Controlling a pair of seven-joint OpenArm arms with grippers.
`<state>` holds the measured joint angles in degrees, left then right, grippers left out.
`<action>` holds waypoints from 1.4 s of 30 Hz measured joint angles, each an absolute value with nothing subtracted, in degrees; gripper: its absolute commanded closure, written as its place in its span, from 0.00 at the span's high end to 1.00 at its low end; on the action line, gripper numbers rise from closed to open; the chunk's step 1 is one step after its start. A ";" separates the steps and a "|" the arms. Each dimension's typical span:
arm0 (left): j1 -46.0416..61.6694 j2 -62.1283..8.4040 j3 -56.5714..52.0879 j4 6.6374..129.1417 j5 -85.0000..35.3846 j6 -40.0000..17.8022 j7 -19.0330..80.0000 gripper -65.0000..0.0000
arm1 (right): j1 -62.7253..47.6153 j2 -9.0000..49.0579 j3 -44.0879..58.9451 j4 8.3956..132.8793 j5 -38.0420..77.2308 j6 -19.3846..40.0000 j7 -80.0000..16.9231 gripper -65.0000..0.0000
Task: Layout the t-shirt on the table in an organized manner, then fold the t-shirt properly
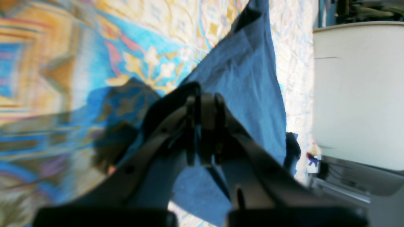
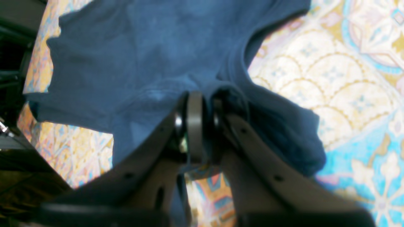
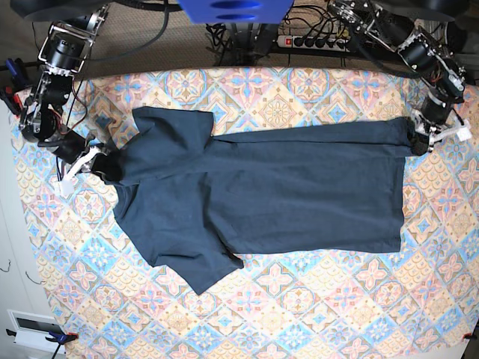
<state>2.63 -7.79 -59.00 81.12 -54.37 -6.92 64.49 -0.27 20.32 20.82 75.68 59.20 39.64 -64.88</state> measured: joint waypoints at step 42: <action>11.09 -10.15 -53.58 88.77 -59.20 -7.11 67.48 0.22 | -12.71 21.30 4.05 87.85 50.54 39.81 -67.53 0.11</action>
